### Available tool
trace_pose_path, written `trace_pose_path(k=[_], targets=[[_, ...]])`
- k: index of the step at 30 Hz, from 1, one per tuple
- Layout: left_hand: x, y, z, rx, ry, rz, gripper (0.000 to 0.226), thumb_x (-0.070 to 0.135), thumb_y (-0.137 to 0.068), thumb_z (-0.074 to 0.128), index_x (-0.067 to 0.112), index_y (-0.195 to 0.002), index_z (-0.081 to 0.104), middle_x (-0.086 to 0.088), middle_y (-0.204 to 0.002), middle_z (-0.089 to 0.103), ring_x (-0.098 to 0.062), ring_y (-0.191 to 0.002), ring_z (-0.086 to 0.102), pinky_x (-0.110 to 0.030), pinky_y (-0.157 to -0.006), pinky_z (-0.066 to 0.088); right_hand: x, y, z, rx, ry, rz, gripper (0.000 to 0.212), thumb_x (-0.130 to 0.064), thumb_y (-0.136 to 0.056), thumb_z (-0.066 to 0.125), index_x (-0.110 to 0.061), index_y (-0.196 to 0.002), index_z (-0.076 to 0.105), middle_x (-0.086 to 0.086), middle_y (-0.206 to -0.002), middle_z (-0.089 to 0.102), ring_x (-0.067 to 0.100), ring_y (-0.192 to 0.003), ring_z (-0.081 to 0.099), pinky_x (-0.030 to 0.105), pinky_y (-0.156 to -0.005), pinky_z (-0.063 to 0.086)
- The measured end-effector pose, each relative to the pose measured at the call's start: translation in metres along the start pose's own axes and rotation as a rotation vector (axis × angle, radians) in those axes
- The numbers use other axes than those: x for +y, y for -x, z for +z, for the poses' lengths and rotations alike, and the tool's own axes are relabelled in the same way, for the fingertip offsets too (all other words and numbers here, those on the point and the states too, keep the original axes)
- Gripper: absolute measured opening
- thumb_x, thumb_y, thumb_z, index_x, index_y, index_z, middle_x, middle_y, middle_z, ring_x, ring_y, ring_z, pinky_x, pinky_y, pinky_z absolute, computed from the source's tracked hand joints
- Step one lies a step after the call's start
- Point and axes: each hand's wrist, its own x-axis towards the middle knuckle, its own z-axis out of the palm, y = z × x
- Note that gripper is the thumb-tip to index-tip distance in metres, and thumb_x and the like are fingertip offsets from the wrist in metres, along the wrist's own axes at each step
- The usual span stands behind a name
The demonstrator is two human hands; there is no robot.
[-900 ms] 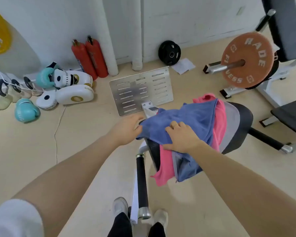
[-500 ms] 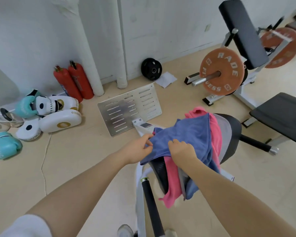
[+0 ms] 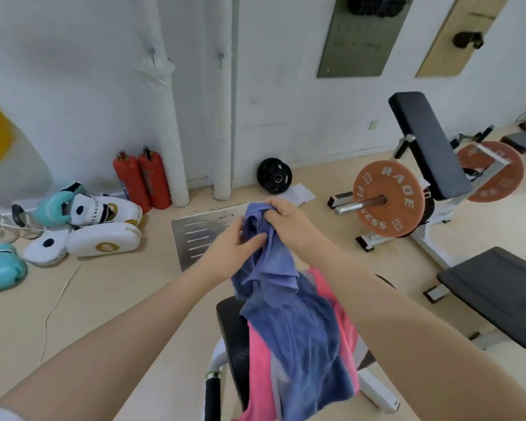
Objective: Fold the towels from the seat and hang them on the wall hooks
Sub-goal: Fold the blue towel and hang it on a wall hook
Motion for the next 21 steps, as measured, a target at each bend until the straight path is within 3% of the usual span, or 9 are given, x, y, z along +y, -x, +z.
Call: trace_pose_path(k=[4, 7, 9, 11, 13, 15, 17, 19, 21], targets=[[0.037, -0.01, 0.017, 0.166, 0.092, 0.05, 0.018, 0.02, -0.09, 0.057, 0.037, -0.093, 0.055, 0.017, -0.078, 0.064, 0.002, -0.072, 0.062, -0.011, -0.066, 0.045, -0.009, -0.005, -0.044, -0.121, -0.343, -0.022, 0.022, -0.01, -0.096, 0.045, -0.018, -0.085, 0.062, 0.002, -0.084, 0.064, 0.013, -0.079, 0.058, 0.023, -0.073, 0.048], [0.06, -0.015, 0.024, 0.292, 0.006, 0.113, 0.013, 0.016, -0.093, 0.053, 0.02, -0.098, 0.064, 0.006, -0.085, 0.067, 0.001, -0.075, 0.06, -0.006, -0.066, 0.043, -0.009, -0.008, -0.078, -0.209, -0.505, -0.052, 0.024, -0.009, -0.095, 0.046, -0.013, -0.086, 0.068, 0.008, -0.086, 0.068, 0.015, -0.079, 0.063, 0.026, -0.077, 0.051], [0.064, -0.018, 0.025, 0.401, -0.122, 0.104, 0.021, 0.015, -0.095, 0.047, 0.012, -0.103, 0.066, 0.0, -0.094, 0.065, -0.008, -0.083, 0.056, -0.014, -0.072, 0.041, -0.006, -0.009, -0.09, -0.176, -0.318, -0.121, 0.024, -0.013, -0.094, 0.048, -0.014, -0.088, 0.071, 0.008, -0.09, 0.07, 0.016, -0.085, 0.063, 0.031, -0.084, 0.05], [0.058, -0.02, 0.024, 0.424, -0.265, 0.061, 0.022, 0.024, -0.095, 0.045, 0.024, -0.103, 0.066, 0.007, -0.097, 0.064, -0.011, -0.093, 0.057, -0.025, -0.082, 0.042, -0.002, -0.008, -0.099, -0.099, -0.005, -0.217, 0.024, -0.015, -0.094, 0.048, -0.012, -0.093, 0.072, 0.01, -0.091, 0.071, 0.02, -0.087, 0.061, 0.034, -0.082, 0.047], [0.052, -0.019, 0.023, 0.415, -0.366, 0.012, 0.015, 0.029, -0.094, 0.047, 0.033, -0.09, 0.061, 0.01, -0.089, 0.063, -0.012, -0.089, 0.057, -0.03, -0.08, 0.044, 0.003, -0.008, -0.106, -0.033, 0.18, -0.288, 0.024, -0.012, -0.094, 0.046, -0.007, -0.098, 0.069, 0.008, -0.09, 0.067, 0.021, -0.085, 0.056, 0.029, -0.073, 0.039], [0.05, -0.014, 0.024, 0.452, -0.349, -0.01, 0.014, 0.025, -0.093, 0.051, 0.03, -0.082, 0.059, 0.009, -0.083, 0.062, -0.011, -0.083, 0.055, -0.024, -0.07, 0.043, 0.006, -0.008, -0.112, -0.01, 0.183, -0.285, 0.023, -0.009, -0.094, 0.043, -0.003, -0.097, 0.065, 0.005, -0.085, 0.061, 0.018, -0.082, 0.052, 0.025, -0.065, 0.035], [0.052, -0.008, 0.026, 0.499, -0.371, -0.006, 0.013, 0.02, -0.093, 0.051, 0.022, -0.088, 0.063, 0.005, -0.088, 0.063, -0.01, -0.084, 0.053, -0.018, -0.067, 0.04, 0.009, -0.006, -0.113, -0.018, 0.133, -0.223, 0.022, -0.011, -0.094, 0.043, -0.003, -0.088, 0.062, 0.004, -0.076, 0.056, 0.017, -0.074, 0.049, 0.026, -0.06, 0.035], [0.053, -0.003, 0.027, 0.559, -0.387, 0.014, 0.021, 0.013, -0.093, 0.048, 0.016, -0.109, 0.061, -0.001, -0.107, 0.061, -0.012, -0.096, 0.052, -0.02, -0.083, 0.04, 0.007, -0.002, -0.113, -0.029, 0.035, -0.142, 0.025, -0.015, -0.095, 0.043, -0.01, -0.074, 0.056, 0.001, -0.066, 0.05, 0.015, -0.064, 0.044, 0.025, -0.057, 0.034], [0.06, 0.005, 0.028, 0.633, -0.283, 0.041, 0.032, 0.01, -0.095, 0.043, 0.013, -0.124, 0.053, -0.001, -0.121, 0.055, -0.014, -0.109, 0.049, -0.025, -0.095, 0.039, -0.001, 0.005, -0.112, -0.089, -0.114, -0.09, 0.025, -0.018, -0.095, 0.046, -0.011, -0.073, 0.053, 0.003, -0.066, 0.05, 0.015, -0.064, 0.043, 0.025, -0.059, 0.036]])
